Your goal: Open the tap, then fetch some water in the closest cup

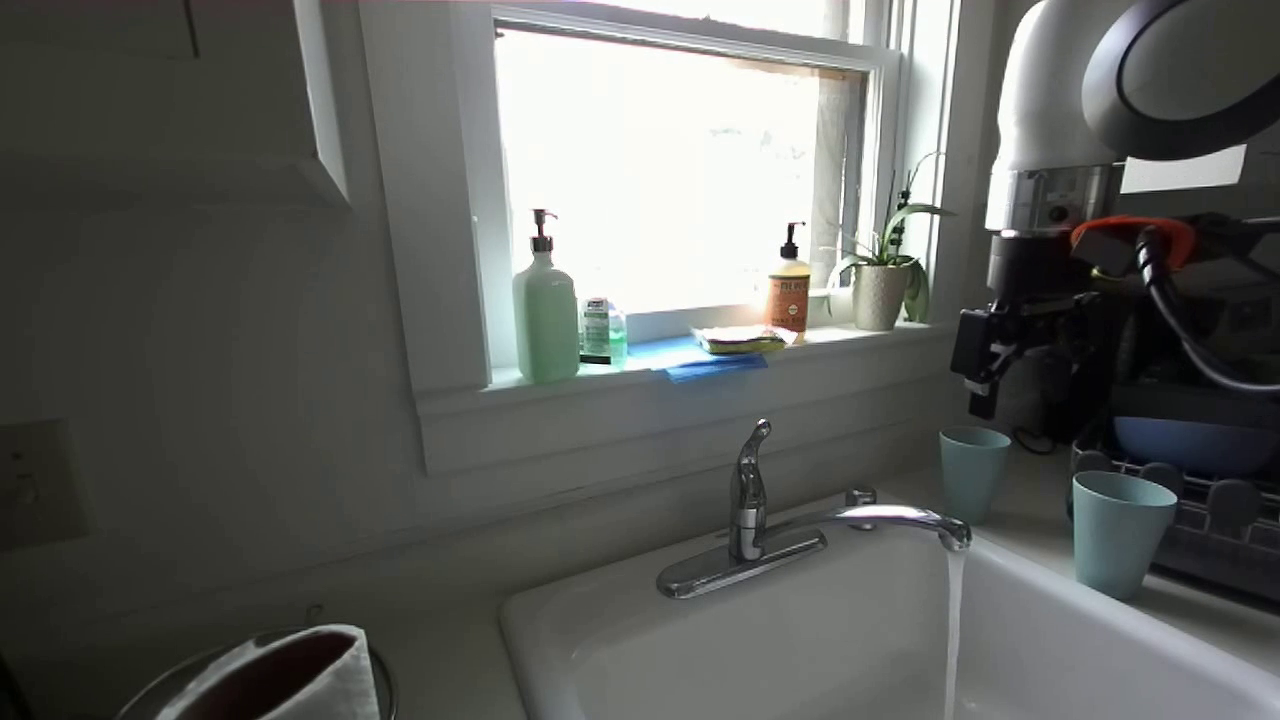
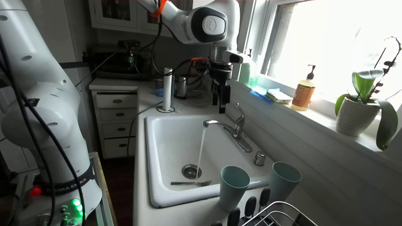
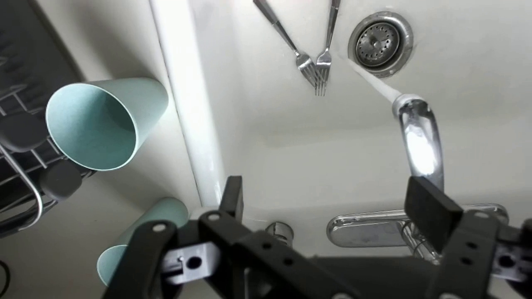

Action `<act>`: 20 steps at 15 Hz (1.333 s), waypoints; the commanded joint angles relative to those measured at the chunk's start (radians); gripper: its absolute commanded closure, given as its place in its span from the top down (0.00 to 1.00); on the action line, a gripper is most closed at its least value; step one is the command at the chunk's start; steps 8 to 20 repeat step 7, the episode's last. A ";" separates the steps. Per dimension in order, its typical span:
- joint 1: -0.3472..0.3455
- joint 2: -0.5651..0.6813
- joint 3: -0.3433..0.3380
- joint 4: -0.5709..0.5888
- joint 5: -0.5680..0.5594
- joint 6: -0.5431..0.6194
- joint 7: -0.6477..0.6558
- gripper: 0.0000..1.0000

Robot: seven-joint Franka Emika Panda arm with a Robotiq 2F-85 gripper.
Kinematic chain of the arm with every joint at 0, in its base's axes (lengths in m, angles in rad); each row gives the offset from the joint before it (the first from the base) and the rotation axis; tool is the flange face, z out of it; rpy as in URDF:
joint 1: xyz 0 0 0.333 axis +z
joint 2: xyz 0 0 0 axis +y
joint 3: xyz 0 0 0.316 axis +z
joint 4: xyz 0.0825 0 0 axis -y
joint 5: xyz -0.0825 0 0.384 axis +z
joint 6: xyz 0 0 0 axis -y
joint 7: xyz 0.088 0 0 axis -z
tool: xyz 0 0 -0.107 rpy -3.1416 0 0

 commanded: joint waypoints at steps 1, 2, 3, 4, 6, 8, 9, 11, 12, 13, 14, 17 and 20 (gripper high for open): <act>0.004 -0.014 0.027 0.019 -0.035 -0.050 0.080 1.00; 0.005 -0.013 0.031 0.023 -0.035 -0.052 0.090 1.00; 0.008 -0.003 0.016 0.011 -0.008 -0.024 0.046 1.00; 0.008 -0.003 0.020 0.013 -0.010 -0.026 0.054 1.00; 0.008 -0.003 0.022 0.016 -0.011 -0.028 0.060 1.00; 0.008 -0.003 0.022 0.017 -0.011 -0.028 0.061 1.00; 0.008 -0.003 0.022 0.017 -0.011 -0.028 0.061 1.00; 0.008 -0.003 0.022 0.017 -0.011 -0.028 0.061 1.00; 0.008 -0.003 0.022 0.017 -0.011 -0.028 0.061 1.00; 0.008 -0.003 0.022 0.017 -0.011 -0.028 0.061 1.00; 0.008 -0.003 0.022 0.017 -0.011 -0.028 0.061 1.00; 0.008 -0.003 0.022 0.017 -0.011 -0.028 0.061 1.00; 0.008 -0.003 0.022 0.017 -0.011 -0.028 0.061 1.00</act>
